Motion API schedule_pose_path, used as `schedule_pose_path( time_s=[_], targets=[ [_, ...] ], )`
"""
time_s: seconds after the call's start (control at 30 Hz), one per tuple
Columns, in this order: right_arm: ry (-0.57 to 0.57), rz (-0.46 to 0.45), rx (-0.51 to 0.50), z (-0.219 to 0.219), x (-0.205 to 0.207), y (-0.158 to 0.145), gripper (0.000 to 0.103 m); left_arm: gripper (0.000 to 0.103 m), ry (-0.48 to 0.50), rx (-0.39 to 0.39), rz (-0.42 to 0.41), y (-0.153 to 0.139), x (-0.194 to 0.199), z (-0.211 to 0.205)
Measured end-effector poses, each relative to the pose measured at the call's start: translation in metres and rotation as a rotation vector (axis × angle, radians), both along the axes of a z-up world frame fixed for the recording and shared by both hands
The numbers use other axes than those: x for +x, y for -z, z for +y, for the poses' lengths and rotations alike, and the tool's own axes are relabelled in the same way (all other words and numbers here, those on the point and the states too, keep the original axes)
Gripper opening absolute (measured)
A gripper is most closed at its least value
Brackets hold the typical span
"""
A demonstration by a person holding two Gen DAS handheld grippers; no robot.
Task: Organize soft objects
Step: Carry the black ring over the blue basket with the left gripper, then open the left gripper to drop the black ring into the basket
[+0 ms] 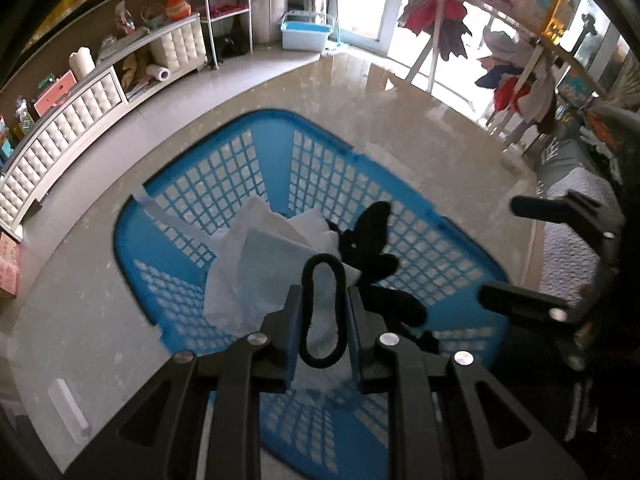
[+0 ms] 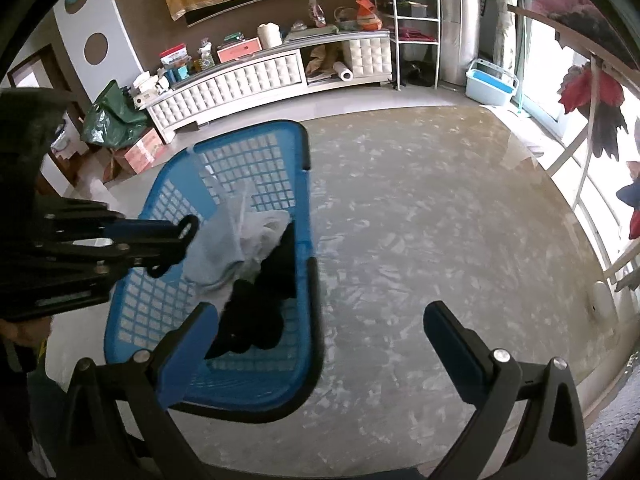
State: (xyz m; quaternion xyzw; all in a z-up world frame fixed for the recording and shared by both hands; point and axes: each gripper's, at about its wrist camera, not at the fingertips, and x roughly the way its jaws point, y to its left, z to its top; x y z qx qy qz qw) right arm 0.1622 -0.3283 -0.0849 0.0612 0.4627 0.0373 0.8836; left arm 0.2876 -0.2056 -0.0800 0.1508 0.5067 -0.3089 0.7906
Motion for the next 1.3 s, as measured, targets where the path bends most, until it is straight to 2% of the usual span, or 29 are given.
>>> schedule_pose_path(
  time_s=[0.27,0.47,0.57,0.73,0.8,0.87,0.9,0.93,0.97,1.17,1.3],
  targets=[
    [-0.002,0.038,0.011,0.000,0.004,0.010,0.103,0.017,0.014,0.014,0.057,0.034,0.027,-0.018],
    [0.002,0.042,0.032,-0.004,0.006,0.012,0.103,0.017,0.014,-0.003,0.078,0.038,0.034,-0.019],
    [-0.001,0.044,0.040,-0.002,0.007,0.012,0.103,0.017,0.010,0.011,0.094,0.040,0.036,-0.019],
    [-0.015,0.048,0.043,0.000,0.008,0.011,0.103,0.020,0.024,0.053,0.063,0.040,0.032,-0.026],
    [-0.015,0.049,0.043,-0.002,0.010,0.011,0.103,0.025,0.033,0.057,0.062,0.041,0.030,-0.032],
    [-0.010,0.051,0.043,-0.004,0.010,0.011,0.103,0.052,0.042,0.035,0.076,0.039,0.029,-0.033],
    [-0.008,0.052,0.043,-0.005,0.009,0.011,0.103,0.060,0.043,0.024,0.078,0.038,0.028,-0.033],
    [-0.007,0.053,0.046,-0.006,0.009,0.011,0.103,0.078,0.039,0.023,0.074,0.036,0.028,-0.033],
    [-0.007,0.053,0.052,-0.007,0.008,0.011,0.103,0.085,0.026,0.033,0.061,0.034,0.027,-0.033],
    [-0.017,0.052,0.051,-0.006,0.006,0.007,0.103,0.085,0.008,0.073,0.051,0.035,0.020,-0.025],
    [-0.019,0.038,0.045,-0.003,0.002,0.000,0.103,0.086,-0.004,0.078,0.016,0.021,0.007,-0.017]
  ],
)
